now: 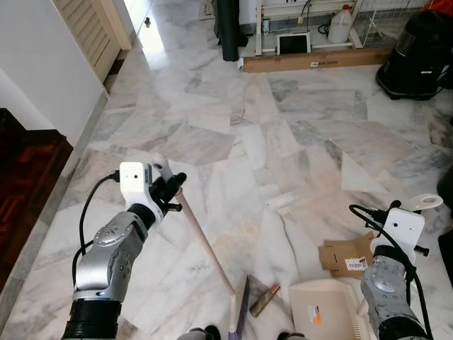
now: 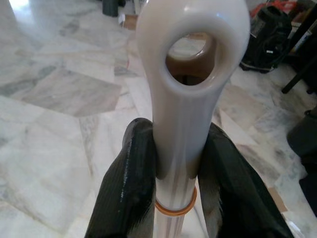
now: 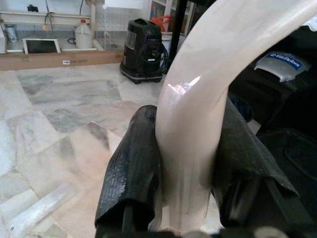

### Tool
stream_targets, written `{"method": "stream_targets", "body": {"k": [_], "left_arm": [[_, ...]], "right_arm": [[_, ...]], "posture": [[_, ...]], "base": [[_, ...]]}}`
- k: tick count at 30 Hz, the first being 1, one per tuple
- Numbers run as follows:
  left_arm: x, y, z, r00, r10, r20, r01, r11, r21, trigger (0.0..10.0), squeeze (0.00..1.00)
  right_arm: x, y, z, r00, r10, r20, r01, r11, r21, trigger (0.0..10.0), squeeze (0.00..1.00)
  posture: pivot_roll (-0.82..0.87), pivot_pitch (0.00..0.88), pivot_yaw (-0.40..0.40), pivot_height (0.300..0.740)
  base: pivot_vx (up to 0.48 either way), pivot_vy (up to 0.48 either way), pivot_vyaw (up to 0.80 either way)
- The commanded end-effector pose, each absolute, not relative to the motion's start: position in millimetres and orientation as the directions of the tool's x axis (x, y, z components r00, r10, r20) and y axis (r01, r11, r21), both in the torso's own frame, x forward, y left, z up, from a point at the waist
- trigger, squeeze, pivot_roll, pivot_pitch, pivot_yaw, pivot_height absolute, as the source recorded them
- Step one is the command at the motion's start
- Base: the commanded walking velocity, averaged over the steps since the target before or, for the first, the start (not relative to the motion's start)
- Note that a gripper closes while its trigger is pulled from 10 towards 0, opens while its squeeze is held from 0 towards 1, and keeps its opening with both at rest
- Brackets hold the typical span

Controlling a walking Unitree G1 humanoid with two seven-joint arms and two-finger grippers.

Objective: Sweep floor

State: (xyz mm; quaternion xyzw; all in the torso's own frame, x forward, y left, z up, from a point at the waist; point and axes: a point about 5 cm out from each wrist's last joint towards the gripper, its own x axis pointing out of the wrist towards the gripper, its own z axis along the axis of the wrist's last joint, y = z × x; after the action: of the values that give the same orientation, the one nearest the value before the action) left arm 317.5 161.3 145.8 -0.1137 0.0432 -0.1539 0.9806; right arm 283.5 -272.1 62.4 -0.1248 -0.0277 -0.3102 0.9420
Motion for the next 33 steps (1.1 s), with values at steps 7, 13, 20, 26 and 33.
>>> {"method": "stream_targets", "body": {"k": [7, 13, 20, 26, 33], "left_arm": [[316, 193, 145, 0.960, -0.275, -0.047, 0.268, 0.956, -0.122, 10.0, 0.00], [313, 189, 130, 0.968, -0.248, -0.047, 0.246, 0.968, -0.039, 10.0, 0.00], [315, 173, 112, 0.967, -0.246, -0.066, 0.242, 0.968, -0.066, 10.0, 0.00], [316, 164, 93, 0.948, -0.297, -0.117, 0.266, 0.938, -0.222, 10.0, 0.00], [314, 153, 83, 0.915, -0.370, -0.163, 0.328, 0.915, -0.234, 10.0, 0.00]], "right_arm": [[277, -270, 51, 0.822, -0.565, 0.075, 0.564, 0.789, -0.244, 10.0, 0.00], [277, -269, 50, 0.827, -0.558, 0.069, 0.556, 0.793, -0.249, 10.0, 0.00], [277, -268, 50, 0.825, -0.561, 0.068, 0.559, 0.793, -0.244, 10.0, 0.00], [276, -269, 49, 0.824, -0.562, 0.067, 0.560, 0.793, -0.242, 10.0, 0.00], [274, -268, 48, 0.824, -0.563, 0.063, 0.561, 0.793, -0.239, 10.0, 0.00]], "posture": [[0.06, 0.203, 0.122, 0.740], [0.06, 0.202, 0.118, 0.740], [0.05, 0.200, 0.117, 0.740], [0.04, 0.206, 0.116, 0.740], [0.03, 0.212, 0.117, 0.740]], "base": [[0.000, 0.000, 0.00], [0.000, 0.000, 0.00], [0.000, 0.000, 0.00], [0.000, 0.000, 0.00], [0.000, 0.000, 0.00]]}}
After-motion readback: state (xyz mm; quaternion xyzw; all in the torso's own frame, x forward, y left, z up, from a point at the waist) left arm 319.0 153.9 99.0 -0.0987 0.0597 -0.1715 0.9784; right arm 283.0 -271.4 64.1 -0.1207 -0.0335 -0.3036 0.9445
